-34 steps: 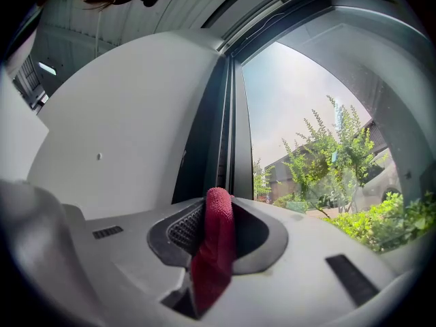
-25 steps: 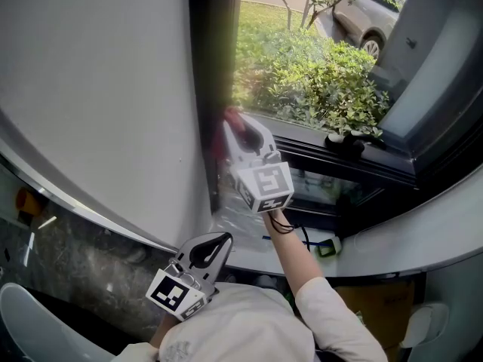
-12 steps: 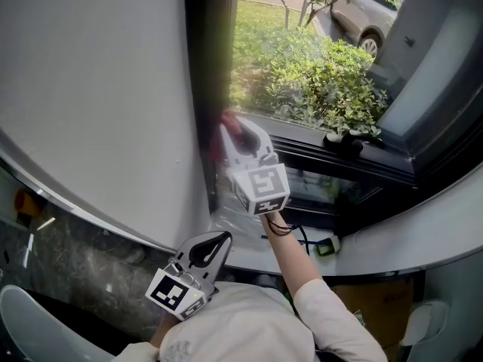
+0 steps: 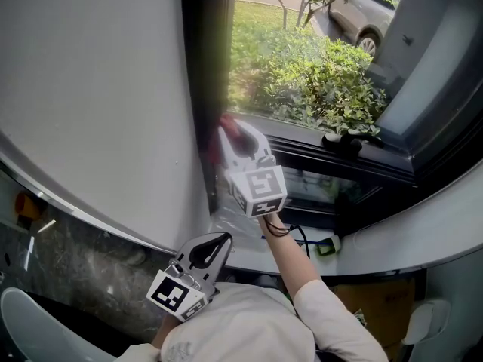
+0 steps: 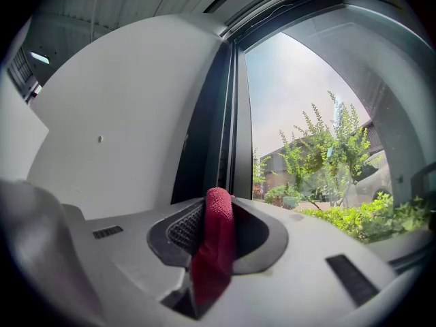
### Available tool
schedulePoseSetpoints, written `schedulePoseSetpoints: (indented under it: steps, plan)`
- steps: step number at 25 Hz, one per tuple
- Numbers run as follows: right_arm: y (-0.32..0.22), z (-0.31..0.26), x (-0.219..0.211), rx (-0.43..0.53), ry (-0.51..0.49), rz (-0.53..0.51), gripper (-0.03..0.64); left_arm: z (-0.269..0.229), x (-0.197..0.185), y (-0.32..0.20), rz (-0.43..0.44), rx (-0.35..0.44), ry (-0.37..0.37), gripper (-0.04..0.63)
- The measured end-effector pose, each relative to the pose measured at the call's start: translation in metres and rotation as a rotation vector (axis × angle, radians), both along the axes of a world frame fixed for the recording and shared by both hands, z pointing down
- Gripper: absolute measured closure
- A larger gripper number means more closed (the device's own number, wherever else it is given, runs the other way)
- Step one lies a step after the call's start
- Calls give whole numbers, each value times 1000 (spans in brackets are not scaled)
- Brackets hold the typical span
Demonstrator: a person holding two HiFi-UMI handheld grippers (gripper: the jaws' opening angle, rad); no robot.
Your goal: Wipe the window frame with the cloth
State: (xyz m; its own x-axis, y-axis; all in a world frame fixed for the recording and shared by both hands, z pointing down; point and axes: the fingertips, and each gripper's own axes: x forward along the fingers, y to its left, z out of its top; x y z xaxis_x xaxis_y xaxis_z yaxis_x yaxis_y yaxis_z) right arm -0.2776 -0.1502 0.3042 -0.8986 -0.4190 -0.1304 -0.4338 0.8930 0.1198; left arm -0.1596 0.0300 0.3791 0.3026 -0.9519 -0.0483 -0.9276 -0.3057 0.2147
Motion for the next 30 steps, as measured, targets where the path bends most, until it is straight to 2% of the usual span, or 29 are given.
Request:
schedulePoseSetpoints:
  steps: [9,20,30]
  plan:
    - [3,-3,-1,9,-3,4,526,-8,-2,3,-3,21,0,584]
    - [-2,2,1,-6,-16,5,526,0,5,-12,20,0,-7,584]
    - [-4,2,3,-37,-19,-6,526,1,-5,-30,-19,-8,-9,584]
